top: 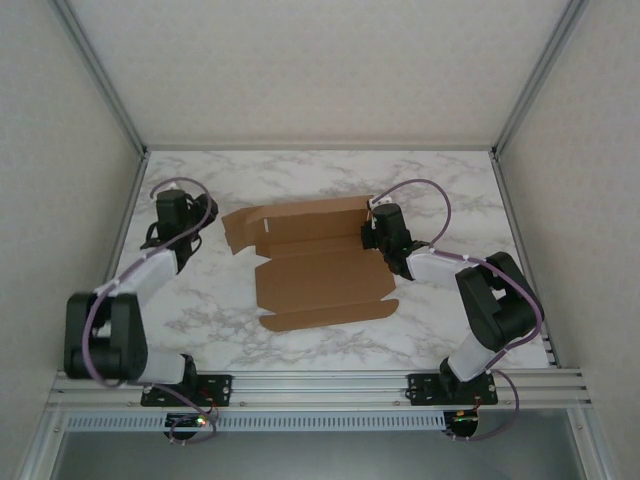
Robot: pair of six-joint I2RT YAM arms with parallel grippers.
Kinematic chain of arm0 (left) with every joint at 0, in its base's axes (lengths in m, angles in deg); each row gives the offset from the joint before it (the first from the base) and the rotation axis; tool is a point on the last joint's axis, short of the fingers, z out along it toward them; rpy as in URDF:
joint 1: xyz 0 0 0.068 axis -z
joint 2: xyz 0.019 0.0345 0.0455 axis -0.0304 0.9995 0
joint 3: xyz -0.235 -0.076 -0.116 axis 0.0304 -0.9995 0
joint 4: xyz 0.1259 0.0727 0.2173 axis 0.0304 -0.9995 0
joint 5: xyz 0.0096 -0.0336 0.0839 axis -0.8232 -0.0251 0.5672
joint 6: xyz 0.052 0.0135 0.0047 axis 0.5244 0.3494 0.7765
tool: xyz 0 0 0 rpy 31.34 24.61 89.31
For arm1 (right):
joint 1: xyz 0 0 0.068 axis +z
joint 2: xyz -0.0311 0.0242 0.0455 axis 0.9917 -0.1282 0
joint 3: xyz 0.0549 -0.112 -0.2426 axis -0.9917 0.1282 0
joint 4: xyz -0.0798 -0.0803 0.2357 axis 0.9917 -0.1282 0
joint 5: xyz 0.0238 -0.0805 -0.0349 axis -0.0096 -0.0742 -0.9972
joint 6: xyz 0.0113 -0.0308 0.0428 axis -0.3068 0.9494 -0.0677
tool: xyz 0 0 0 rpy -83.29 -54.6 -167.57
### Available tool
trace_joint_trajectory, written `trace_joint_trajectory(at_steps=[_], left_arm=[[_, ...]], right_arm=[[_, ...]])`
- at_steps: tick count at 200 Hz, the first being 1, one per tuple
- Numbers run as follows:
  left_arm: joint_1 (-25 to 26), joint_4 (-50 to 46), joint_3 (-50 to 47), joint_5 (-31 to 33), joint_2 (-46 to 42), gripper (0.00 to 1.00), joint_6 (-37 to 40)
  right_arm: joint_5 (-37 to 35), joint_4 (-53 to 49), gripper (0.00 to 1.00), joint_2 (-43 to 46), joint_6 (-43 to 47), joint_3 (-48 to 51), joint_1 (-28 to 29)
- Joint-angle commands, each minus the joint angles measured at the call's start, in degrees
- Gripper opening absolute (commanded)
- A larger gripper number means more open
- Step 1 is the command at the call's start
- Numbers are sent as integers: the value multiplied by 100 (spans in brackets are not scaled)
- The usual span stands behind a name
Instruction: Fold the paper box
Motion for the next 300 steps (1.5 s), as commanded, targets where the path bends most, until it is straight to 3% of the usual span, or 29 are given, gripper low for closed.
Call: trace_joint_trajectory(at_steps=[1, 45, 147, 217, 253, 300], left_arm=[[101, 415, 314, -1056, 521, 53, -260], [591, 662, 67, -1385, 482, 53, -91], [1524, 1109, -626, -1080, -26, 51, -287], [1970, 1185, -850, -395, -81, 53, -208], [2324, 640, -866, 417, -343, 54, -82], [2358, -118, -1059, 1236, -753, 56, -296]], right_arm=[[168, -531, 0, -48, -75, 16, -3], [165, -503, 0, -155, -140, -23, -3], [87, -443, 0, -236, -227, -36, 26], [21, -424, 0, -291, -311, -28, 70], [-150, -495, 0, -304, -341, -31, 59], [-365, -547, 0, -286, -399, -54, 42]])
